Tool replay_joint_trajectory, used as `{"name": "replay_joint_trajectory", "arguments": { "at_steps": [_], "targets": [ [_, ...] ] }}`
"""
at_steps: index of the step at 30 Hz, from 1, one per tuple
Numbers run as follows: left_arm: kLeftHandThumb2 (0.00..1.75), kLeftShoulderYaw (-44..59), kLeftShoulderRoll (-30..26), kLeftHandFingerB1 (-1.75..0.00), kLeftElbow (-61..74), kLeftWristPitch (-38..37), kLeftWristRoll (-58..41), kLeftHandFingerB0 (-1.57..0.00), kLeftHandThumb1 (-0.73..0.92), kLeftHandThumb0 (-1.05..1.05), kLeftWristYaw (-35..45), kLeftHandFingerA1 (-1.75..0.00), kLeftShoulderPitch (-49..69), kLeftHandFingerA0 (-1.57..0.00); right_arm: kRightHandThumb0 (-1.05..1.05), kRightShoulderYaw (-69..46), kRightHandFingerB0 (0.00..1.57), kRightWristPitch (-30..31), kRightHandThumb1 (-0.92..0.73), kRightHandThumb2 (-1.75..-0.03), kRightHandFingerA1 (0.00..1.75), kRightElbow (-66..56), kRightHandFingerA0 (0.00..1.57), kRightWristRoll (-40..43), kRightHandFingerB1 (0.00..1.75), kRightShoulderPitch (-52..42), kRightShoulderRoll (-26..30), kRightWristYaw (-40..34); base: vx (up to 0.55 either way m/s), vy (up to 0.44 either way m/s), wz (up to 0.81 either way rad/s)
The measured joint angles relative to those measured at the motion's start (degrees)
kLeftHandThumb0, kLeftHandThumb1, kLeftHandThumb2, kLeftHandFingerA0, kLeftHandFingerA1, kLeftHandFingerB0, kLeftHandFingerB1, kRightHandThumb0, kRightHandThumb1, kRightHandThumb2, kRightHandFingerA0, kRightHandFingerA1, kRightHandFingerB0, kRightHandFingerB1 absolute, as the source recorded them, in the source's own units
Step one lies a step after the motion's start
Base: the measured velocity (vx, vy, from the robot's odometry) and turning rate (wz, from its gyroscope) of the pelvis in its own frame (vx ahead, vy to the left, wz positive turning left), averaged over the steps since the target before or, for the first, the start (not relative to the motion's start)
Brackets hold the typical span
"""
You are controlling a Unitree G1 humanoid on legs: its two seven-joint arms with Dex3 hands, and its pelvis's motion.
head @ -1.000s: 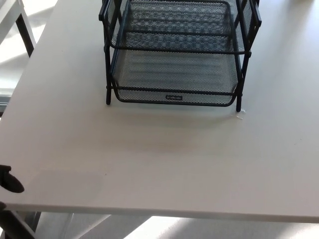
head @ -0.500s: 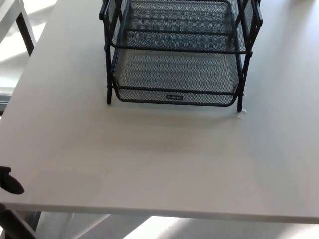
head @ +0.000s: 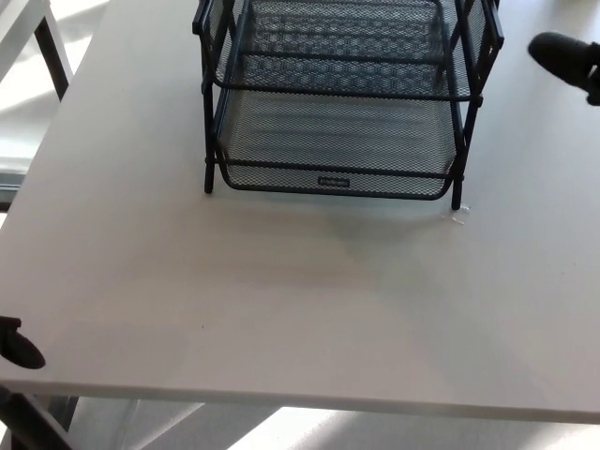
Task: The robot uses its right hand to grab the drawer kept on the middle of the desk and pull it out towards the robot
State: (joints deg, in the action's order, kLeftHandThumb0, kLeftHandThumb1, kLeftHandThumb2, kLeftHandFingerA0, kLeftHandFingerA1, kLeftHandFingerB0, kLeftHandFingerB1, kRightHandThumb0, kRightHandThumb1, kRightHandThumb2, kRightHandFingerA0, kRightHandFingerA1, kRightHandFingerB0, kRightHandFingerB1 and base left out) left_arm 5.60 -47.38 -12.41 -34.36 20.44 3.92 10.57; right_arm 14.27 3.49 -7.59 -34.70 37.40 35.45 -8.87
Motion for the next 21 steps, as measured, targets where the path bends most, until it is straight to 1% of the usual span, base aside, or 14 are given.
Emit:
{"name": "replay_joint_trajectory", "arguments": {
  "at_steps": [1,2,3,4,5,7,8,9,10,11,14,16,19,21],
  "targets": [
    [0.57,0.0,0.0,-0.59,-0.03,-0.18,0.09,-0.79,0.59,-0.26,-0.02,-0.8,-0.06,-0.74,-0.65,0.82,0.2,0.11,-0.6,-0.59,0.49,0.11,0.32,-0.61,0.36,0.88,-1.09,0.58,0.0,0.0,0.0],
    [0.57,0.0,0.0,-0.59,-0.02,-0.19,0.13,-0.78,0.59,-0.25,-0.02,-0.8,-0.1,-0.74,-0.7,1.28,0.16,0.21,-0.49,-0.86,0.55,0.12,0.28,-0.96,0.47,1.34,-1.87,0.89,0.0,0.0,0.0],
    [0.57,0.0,-0.01,-0.59,-0.01,-0.21,0.15,-0.78,0.59,-0.25,-0.01,-0.8,-0.21,-0.74,-0.7,1.91,0.16,0.26,-0.49,-0.86,0.55,0.11,0.28,-1.46,0.47,1.76,-2.8,1.41,0.0,0.0,0.0],
    [0.57,0.0,-0.01,-0.6,-0.01,-0.21,0.16,-0.79,0.58,-0.25,0.01,-0.82,-0.34,-0.75,-0.68,2.43,0.1,0.41,-0.49,-0.85,0.52,0.13,0.21,-2.01,0.45,2.04,-3.7,1.87,0.0,0.0,0.0],
    [0.57,0.0,-0.01,-0.6,-0.01,-0.21,0.16,-0.79,0.59,-0.26,0.01,-0.81,-0.45,-0.74,-0.67,2.72,0.11,0.51,-0.47,-0.84,0.52,0.14,0.19,-2.37,0.44,2.14,-4.13,2.18,0.0,0.0,0.0],
    [0.57,-0.03,-0.01,-0.6,-0.48,-0.25,0.17,-0.79,0.59,-0.26,0.01,-0.81,-0.75,-0.74,-0.67,4.22,0.11,0.73,-0.47,-0.84,0.52,0.68,0.19,-3.37,0.44,3.2,-5.9,3.6,0.0,0.0,0.0],
    [0.57,-0.05,-0.01,-0.61,-0.7,-0.4,0.18,-0.8,0.58,-0.25,0.01,-0.85,-1.0,-0.75,-0.68,4.84,0.11,0.71,-0.46,-0.83,0.53,0.9,0.16,-3.61,0.44,3.57,-6.66,4.34,0.0,0.0,0.0],
    [0.57,-0.05,-0.01,-0.62,-0.74,-0.44,0.18,-0.8,0.58,-0.25,0.01,-0.85,-1.02,-0.76,-0.69,4.98,0.1,0.7,-0.46,-0.83,0.53,0.99,0.16,-3.65,0.44,3.66,-6.8,4.41,0.0,0.0,0.0],
    [0.57,-0.09,-0.01,-0.62,-1.12,-0.87,0.19,-0.8,0.58,-0.25,0.01,-0.85,-1.29,-0.76,-0.69,6.24,0.1,0.58,-0.46,-0.83,0.53,2.37,0.16,-4.15,0.44,4.51,-8.35,5.16,0.0,0.0,0.0],
    [0.57,-0.09,-0.01,-0.61,-1.17,-1.07,0.19,-0.8,0.59,-0.25,0.01,-0.84,-1.4,-0.74,-0.7,6.82,0.09,0.57,-0.46,-0.84,0.55,3.05,0.19,-4.44,0.46,4.87,-9.01,5.53,0.0,0.0,0.0],
    [0.57,-0.17,-0.01,-0.61,-1.15,-1.27,0.24,-0.81,0.59,-0.26,0.03,-0.85,-1.56,-0.75,-0.71,9.25,0.05,0.5,-0.48,-0.85,0.54,6.08,0.17,-5.84,0.44,6.91,-10.98,6.92,0.0,0.0,0.0],
    [0.57,-0.23,0.0,-0.61,-1.21,-1.35,0.3,-0.8,0.59,-0.27,0.03,-0.83,-1.67,-0.74,-0.72,10.25,0.09,0.47,-0.46,-0.85,0.55,7.42,0.22,-6.29,0.45,7.89,-11.47,7.85,0.0,0.0,0.0],
    [0.58,-0.34,0.0,-0.6,-1.45,-1.51,0.49,-0.8,0.59,-0.27,0.04,-0.83,-1.93,-0.74,-0.73,11.76,0.12,0.43,-0.44,-0.85,0.56,10.46,0.22,-7.07,0.46,9.46,-13.01,9.57,0.0,0.0,0.0],
    [0.57,-0.37,0.0,-0.6,-1.56,-1.62,0.67,-0.81,0.58,-0.26,0.04,-0.83,-2.08,-0.75,-0.72,12.48,0.14,0.26,-0.43,-0.83,0.55,12.12,0.18,-7.45,0.47,10.08,-13.79,10.32,0.0,0.0,0.0]
  ]
}}
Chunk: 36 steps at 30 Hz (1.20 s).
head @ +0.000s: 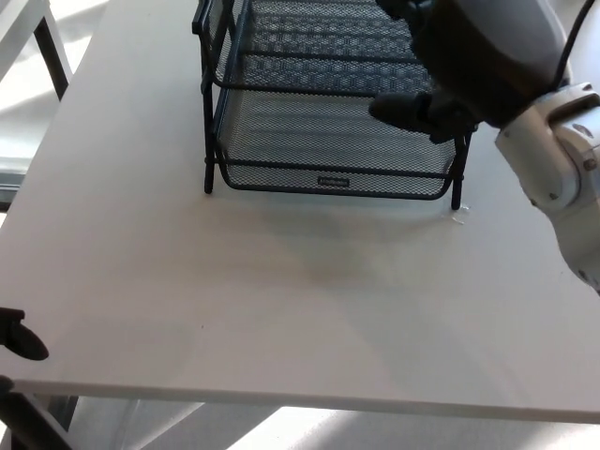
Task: The robot uses its right hand to grab the drawer kept on the middle of the desk and pull it out towards the robot
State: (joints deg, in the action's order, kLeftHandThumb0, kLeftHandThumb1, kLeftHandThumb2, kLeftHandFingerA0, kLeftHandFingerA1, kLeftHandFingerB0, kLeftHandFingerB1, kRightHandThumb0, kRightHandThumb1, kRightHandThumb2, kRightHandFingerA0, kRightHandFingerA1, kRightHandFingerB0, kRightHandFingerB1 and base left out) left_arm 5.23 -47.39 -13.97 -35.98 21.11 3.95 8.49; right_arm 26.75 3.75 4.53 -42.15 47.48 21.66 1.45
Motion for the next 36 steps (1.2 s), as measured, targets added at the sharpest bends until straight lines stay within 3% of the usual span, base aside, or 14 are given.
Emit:
{"name": "replay_joint_trajectory", "arguments": {
  "at_steps": [1,3,4,5,14,15,16,17,26,27,33,36],
  "targets": [
    [0.57,0.0,0.0,-0.6,0.0,0.0,0.04,-0.81,0.58,-0.27,0.01,-0.83,-0.02,-0.75,-0.66,0.15,0.19,-0.06,-0.53,-0.55,0.52,0.75,0.18,-0.07,0.36,0.13,-0.5,0.39,0.0,0.0,0.0],
    [0.57,0.0,0.0,-0.59,0.06,0.0,0.1,-0.81,0.58,-0.26,0.02,-0.83,-0.02,-0.75,-0.68,0.17,0.18,-0.34,-0.53,-0.56,0.51,2.37,0.17,0.13,0.37,0.18,-1.68,1.18,0.0,0.0,0.0],
    [0.57,0.0,0.0,-0.6,0.13,0.0,0.13,-0.8,0.59,-0.26,0.02,-0.83,-0.02,-0.74,-0.73,0.2,0.11,-0.48,-0.43,-0.83,0.55,3.08,0.16,0.12,0.47,0.19,-2.05,1.42,0.0,0.0,0.0],
    [0.57,0.0,0.0,-0.6,0.2,0.0,0.16,-0.81,0.58,-0.26,0.03,-0.83,-0.02,-0.74,-0.75,0.26,0.08,-0.62,-0.44,-0.85,0.55,3.76,0.16,0.08,0.46,0.2,-2.32,1.63,0.0,0.0,0.0],
    [0.57,-0.02,0.14,-0.6,0.59,0.0,0.52,-0.8,0.58,-0.25,0.18,-0.8,-0.31,-0.76,-0.72,2.51,0.12,-1.13,-0.42,-0.81,0.51,14.27,0.14,-2.9,0.45,2.38,-3.69,0.67,0.0,0.0,0.0],
    [0.57,-0.03,0.17,-0.6,0.61,0.0,0.56,-0.8,0.58,-0.25,0.21,-0.81,-0.4,-0.75,-0.38,2.84,0.0,-1.03,-0.3,-0.91,0.53,16.65,0.02,-3.65,0.5,3.17,-4.09,-0.18,0.0,0.0,0.0],
    [0.57,-0.03,0.19,-0.6,0.62,0.0,0.57,-0.8,0.58,-0.25,0.23,-0.81,-0.43,-0.75,-0.38,3.06,0.0,-0.95,-0.3,-0.91,0.53,18.15,0.02,-4.1,0.5,3.63,-4.36,-0.72,0.0,0.0,0.0],
    [0.57,-0.04,0.2,-0.61,0.66,0.0,0.59,-0.79,0.59,-0.25,0.25,-0.82,-0.45,-0.75,-0.65,3.34,0.15,-0.82,-0.54,-0.57,0.43,19.91,0.12,-4.56,0.34,4.26,-4.69,-1.23,0.0,0.0,0.0],
    [0.57,-0.06,0.24,-0.6,0.82,-0.01,0.6,-0.8,0.58,-0.25,0.45,-0.83,-0.23,-0.75,-0.6,4.82,0.16,-0.35,-0.55,-0.57,0.43,31.38,0.17,-7.3,0.33,6.52,-6.65,-7.62,0.0,0.0,0.0],
    [0.57,-0.06,0.23,-0.61,0.92,-0.01,0.6,-0.8,0.58,-0.25,0.48,-0.82,-0.1,-0.75,-0.64,4.94,0.11,-0.36,-0.43,-0.78,0.5,32.8,0.13,-7.5,0.43,6.7,-6.76,-8.67,0.0,0.0,0.0],
    [0.57,-0.07,0.23,-0.61,1.49,0.0,0.58,-0.81,0.58,-0.25,0.67,-0.82,-0.01,-0.76,-0.64,5.7,0.09,-0.49,-0.44,-0.8,0.52,38.13,0.15,-8.38,0.44,8.17,-7.25,-12.85,0.0,0.0,0.0],
    [0.57,-0.07,0.23,-0.63,1.66,-0.02,0.59,-0.81,0.58,-0.26,0.7,-0.89,-0.09,-0.75,-0.63,6.68,0.18,-0.46,-0.42,-0.79,0.55,40.89,0.26,-9.29,0.46,9.49,-7.78,-15.38,0.0,0.0,0.0]
  ]
}}
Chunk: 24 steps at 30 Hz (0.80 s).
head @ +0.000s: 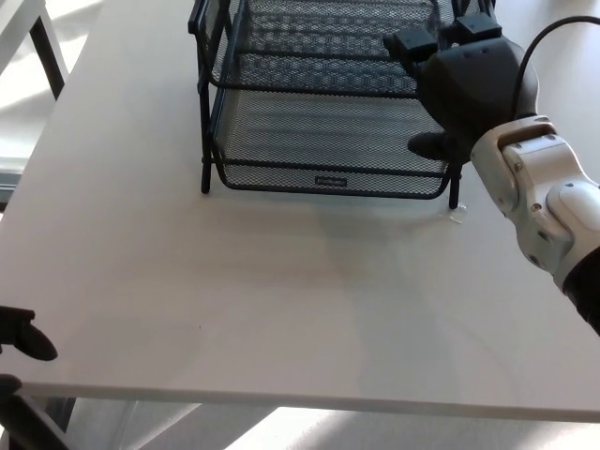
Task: The robot uses its right hand to grab the drawer kept on the middle of the desk and pull it out towards the robot
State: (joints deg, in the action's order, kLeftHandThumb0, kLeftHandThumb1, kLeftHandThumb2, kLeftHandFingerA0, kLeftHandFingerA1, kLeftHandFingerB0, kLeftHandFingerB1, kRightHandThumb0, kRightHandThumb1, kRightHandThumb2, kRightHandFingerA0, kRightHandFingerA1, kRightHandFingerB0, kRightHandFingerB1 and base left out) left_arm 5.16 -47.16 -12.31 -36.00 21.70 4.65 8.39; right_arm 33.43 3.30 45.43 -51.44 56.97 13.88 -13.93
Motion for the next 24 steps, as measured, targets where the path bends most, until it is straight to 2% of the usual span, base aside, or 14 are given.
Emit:
{"name": "replay_joint_trajectory", "arguments": {
  "at_steps": [1,2,3,4,5,7,11,14,16,17,19,20,24],
  "targets": [
    [0.57,0.0,0.0,-0.63,0.03,0.0,0.0,-0.81,0.58,-0.26,0.0,-0.89,0.0,-0.75,-0.58,0.19,0.26,0.0,-0.53,-0.56,0.5,0.73,0.34,-0.2,0.36,0.25,-0.18,-0.71,0.0,0.0,0.0],
    [0.57,0.0,0.0,-0.62,0.05,0.0,0.0,-0.8,0.58,-0.26,0.0,-0.85,0.0,-0.74,-0.59,0.4,0.28,0.0,-0.41,-0.82,0.7,1.56,0.52,-0.38,0.49,0.42,-0.34,-1.52,0.0,0.0,0.0],
    [0.57,0.0,0.0,-0.62,0.05,0.0,0.0,-0.8,0.58,-0.26,0.0,-0.85,0.0,-0.74,-0.59,0.64,0.28,-0.01,-0.41,-0.82,0.7,2.37,0.52,-0.56,0.49,0.55,-0.49,-2.34,0.0,0.0,0.0],
    [0.57,0.0,0.0,-0.62,0.09,0.0,0.0,-0.8,0.58,-0.26,0.0,-0.84,0.0,-0.74,-0.57,0.87,0.39,-0.03,-0.52,-0.56,0.89,2.97,0.65,-0.69,0.39,0.65,-0.58,-3.02,0.0,0.0,0.0],
    [0.57,0.0,0.0,-0.61,0.13,0.0,0.0,-0.8,0.58,-0.25,0.0,-0.83,0.0,-0.75,-0.57,1.12,0.38,-0.06,-0.54,-0.57,1.07,3.52,0.67,-0.88,0.4,0.76,-0.64,-3.73,0.0,0.0,0.0],
    [0.57,0.0,0.0,-0.61,0.19,0.0,0.0,-0.8,0.58,-0.24,0.0,-0.82,-0.04,-0.75,-0.48,1.8,0.46,-0.3,-0.52,-0.57,1.25,4.54,0.83,-1.36,0.43,1.58,-0.67,-5.75,0.0,0.0,0.0],
    [0.57,0.0,-0.01,-0.61,0.17,0.0,0.0,-0.81,0.57,-0.24,0.01,-0.85,-0.37,-0.76,-0.45,3.22,0.47,-1.03,-0.55,-0.58,1.26,6.72,0.83,-2.33,0.43,3.0,-0.67,-9.5,0.0,0.0,0.0],
    [0.56,0.0,-0.02,-0.63,0.14,0.0,0.0,-0.81,0.57,-0.24,0.02,-0.88,-0.83,-0.76,-0.46,4.16,0.59,-1.67,-0.53,-0.58,1.38,8.39,0.88,-2.73,0.48,3.51,-0.66,-11.96,0.0,0.0,0.0],
    [0.56,0.0,-0.03,-0.62,0.14,0.0,0.0,-0.81,0.57,-0.24,0.03,-0.87,-1.12,-0.76,-0.45,4.87,0.61,-2.47,-0.52,-0.58,1.39,9.54,0.89,-3.01,0.5,3.92,-0.61,-13.99,0.0,0.0,0.0],
    [0.56,0.0,-0.03,-0.63,0.14,0.0,0.01,-0.81,0.57,-0.24,0.03,-0.88,-1.21,-0.75,-0.45,5.25,0.75,-2.94,-0.53,-0.56,1.46,10.19,0.92,-3.15,0.49,4.11,-0.58,-14.92,0.0,0.0,0.0],
    [0.56,0.0,-0.04,-0.63,0.07,0.0,0.01,-0.81,0.57,-0.24,0.04,-0.88,-1.39,-0.75,-0.45,5.89,0.75,-3.71,-0.53,-0.56,1.46,11.23,0.92,-3.33,0.49,4.45,-0.54,-16.66,0.0,0.0,0.0],
    [0.57,0.0,-0.05,-0.63,0.02,0.0,0.01,-0.8,0.58,-0.24,0.04,-0.88,-1.46,-0.74,-0.45,6.18,0.89,-4.05,-0.54,-0.56,1.52,11.74,0.91,-3.41,0.54,4.57,-0.53,-17.49,0.0,0.0,0.0],
    [0.56,-0.01,-0.09,-0.64,-0.02,-0.01,0.01,-0.81,0.57,-0.24,0.16,-0.88,-1.74,-0.75,-0.42,7.35,0.94,-5.3,-0.53,-0.56,1.57,13.82,0.9,-4.01,0.67,5.06,-0.45,-21.28,0.0,0.0,0.0]
  ]
}}
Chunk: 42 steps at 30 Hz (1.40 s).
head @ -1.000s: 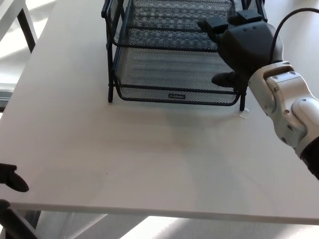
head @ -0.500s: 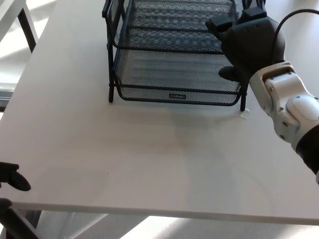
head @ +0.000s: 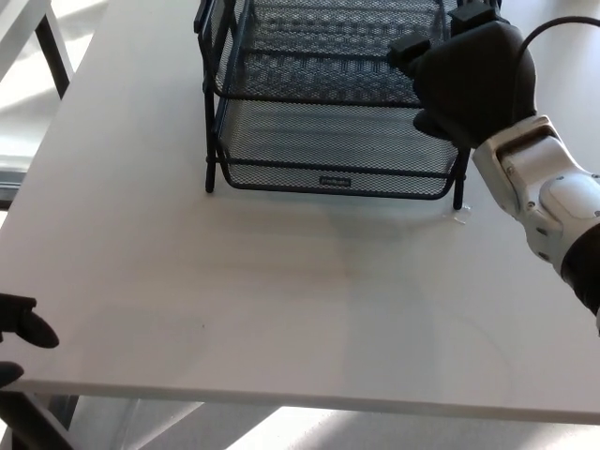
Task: The robot uses its right hand to grab the drawer kept on the middle of the desk and pull it out towards the robot
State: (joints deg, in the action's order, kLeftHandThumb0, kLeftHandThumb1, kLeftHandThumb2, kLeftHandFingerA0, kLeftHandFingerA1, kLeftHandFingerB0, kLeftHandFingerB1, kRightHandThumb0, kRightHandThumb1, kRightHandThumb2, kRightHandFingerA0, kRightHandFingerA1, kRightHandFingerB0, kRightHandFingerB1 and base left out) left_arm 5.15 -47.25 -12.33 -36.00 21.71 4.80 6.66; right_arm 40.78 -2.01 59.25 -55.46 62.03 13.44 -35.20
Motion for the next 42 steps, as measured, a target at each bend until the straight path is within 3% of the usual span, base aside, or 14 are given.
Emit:
{"name": "replay_joint_trajectory", "arguments": {
  "at_steps": [3,5,21,42],
  "targets": [
    [0.56,-0.01,-0.14,-0.64,-0.07,-0.03,0.02,-0.8,0.57,-0.24,0.13,-0.86,-0.23,-0.75,-0.44,1.14,0.96,-1.0,-0.49,-0.59,1.61,1.81,0.89,-0.5,0.75,0.51,0.03,-2.93,0.0,0.0,0.0],
    [0.56,-0.01,-0.25,-0.64,-0.13,-0.04,0.03,-0.8,0.57,-0.25,0.23,-0.87,-0.31,-0.75,-0.43,1.69,0.97,-1.61,-0.51,-0.55,1.56,2.87,0.92,-0.7,0.67,0.88,0.04,-4.52,0.0,0.0,0.0],
    [0.56,0.0,-0.33,-0.63,-1.02,-0.64,0.05,-0.81,0.57,-0.24,0.94,-0.86,-0.62,-0.76,-0.55,2.4,1.0,-4.84,-0.45,-0.59,1.59,5.29,0.95,-1.36,0.63,0.5,0.39,-15.87,0.0,0.0,0.0],
    [0.56,0.12,-0.3,-0.64,-1.14,-1.05,0.07,-0.8,0.57,-0.24,1.4,-0.85,-0.66,-0.76,-0.46,0.51,0.97,-5.26,-0.51,-0.56,1.54,-13.05,0.96,-3.98,0.61,-12.37,7.26,-26.55,0.0,0.0,0.0]
  ]
}}
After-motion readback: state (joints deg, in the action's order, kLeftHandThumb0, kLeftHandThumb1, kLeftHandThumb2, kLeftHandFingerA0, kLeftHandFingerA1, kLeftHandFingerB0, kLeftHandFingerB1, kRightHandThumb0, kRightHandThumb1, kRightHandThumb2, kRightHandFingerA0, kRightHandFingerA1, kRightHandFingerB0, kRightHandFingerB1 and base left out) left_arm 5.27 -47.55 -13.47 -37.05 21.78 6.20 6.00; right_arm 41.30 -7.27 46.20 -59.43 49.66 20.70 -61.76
